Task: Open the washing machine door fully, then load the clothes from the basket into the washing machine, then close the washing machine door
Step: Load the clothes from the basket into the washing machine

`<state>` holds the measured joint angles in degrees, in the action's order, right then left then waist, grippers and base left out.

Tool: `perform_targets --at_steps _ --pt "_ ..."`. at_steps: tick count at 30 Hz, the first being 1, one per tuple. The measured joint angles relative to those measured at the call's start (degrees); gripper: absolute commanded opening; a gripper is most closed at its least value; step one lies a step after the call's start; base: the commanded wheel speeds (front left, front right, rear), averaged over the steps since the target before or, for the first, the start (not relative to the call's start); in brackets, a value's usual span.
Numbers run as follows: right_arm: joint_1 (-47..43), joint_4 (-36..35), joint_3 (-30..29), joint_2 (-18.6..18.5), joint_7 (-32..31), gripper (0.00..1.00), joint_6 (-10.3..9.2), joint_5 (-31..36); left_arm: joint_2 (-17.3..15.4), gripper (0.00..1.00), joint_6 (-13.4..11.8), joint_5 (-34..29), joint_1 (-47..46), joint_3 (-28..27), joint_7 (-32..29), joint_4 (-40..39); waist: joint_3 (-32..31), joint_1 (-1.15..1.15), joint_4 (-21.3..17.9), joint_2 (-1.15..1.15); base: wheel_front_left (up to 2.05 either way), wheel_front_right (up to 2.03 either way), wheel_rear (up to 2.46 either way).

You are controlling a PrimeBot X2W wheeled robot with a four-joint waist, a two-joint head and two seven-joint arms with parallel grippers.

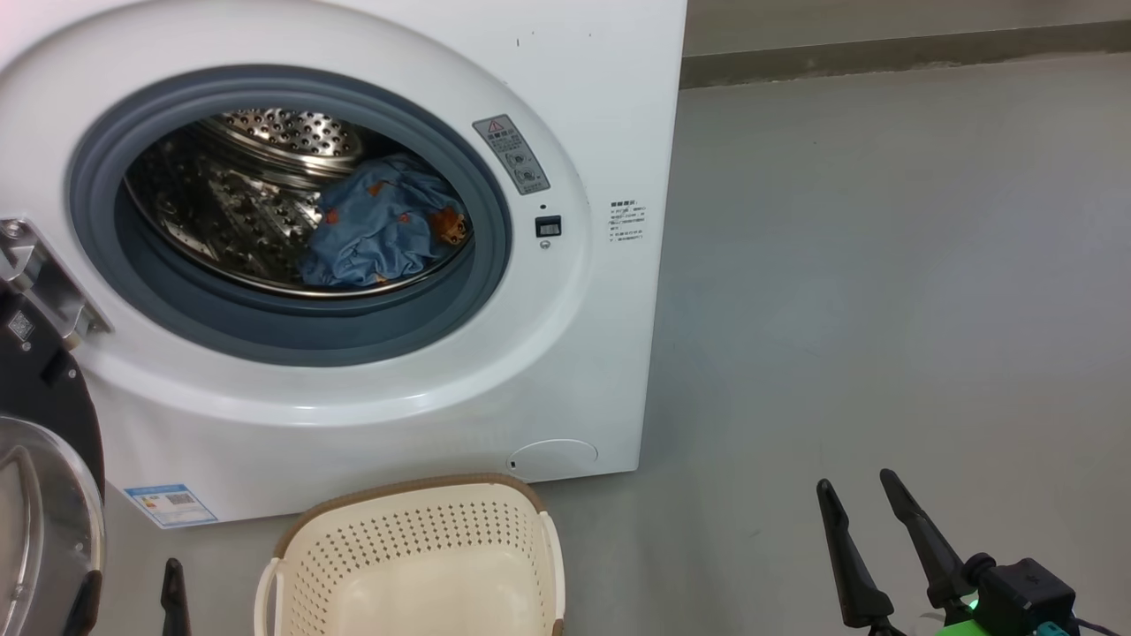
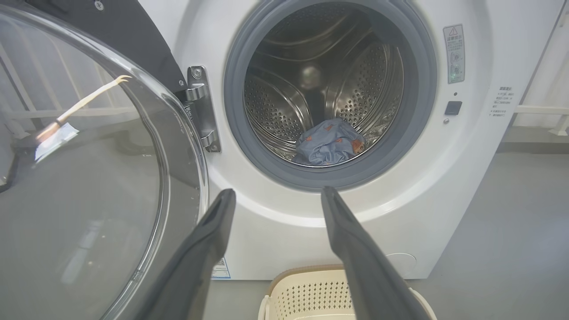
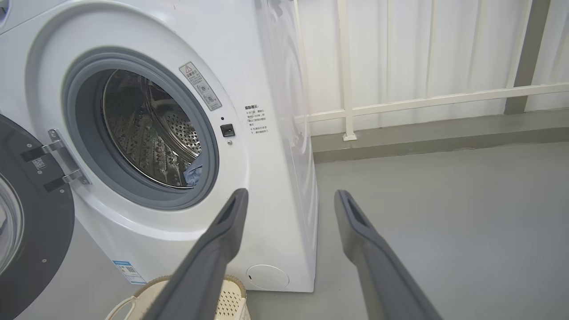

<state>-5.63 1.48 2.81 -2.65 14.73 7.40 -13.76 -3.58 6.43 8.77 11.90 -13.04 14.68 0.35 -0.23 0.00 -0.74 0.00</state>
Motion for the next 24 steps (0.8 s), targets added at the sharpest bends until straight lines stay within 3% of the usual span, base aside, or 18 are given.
perform_targets --at_steps 24 --pt "-0.2 -0.8 -1.3 0.0 0.0 1.00 0.00 0.1 0.3 1.00 0.9 0.6 0.2 1.5 0.0 -1.9 0.4 0.00 0.2 0.00 0.00 0.00 0.00"
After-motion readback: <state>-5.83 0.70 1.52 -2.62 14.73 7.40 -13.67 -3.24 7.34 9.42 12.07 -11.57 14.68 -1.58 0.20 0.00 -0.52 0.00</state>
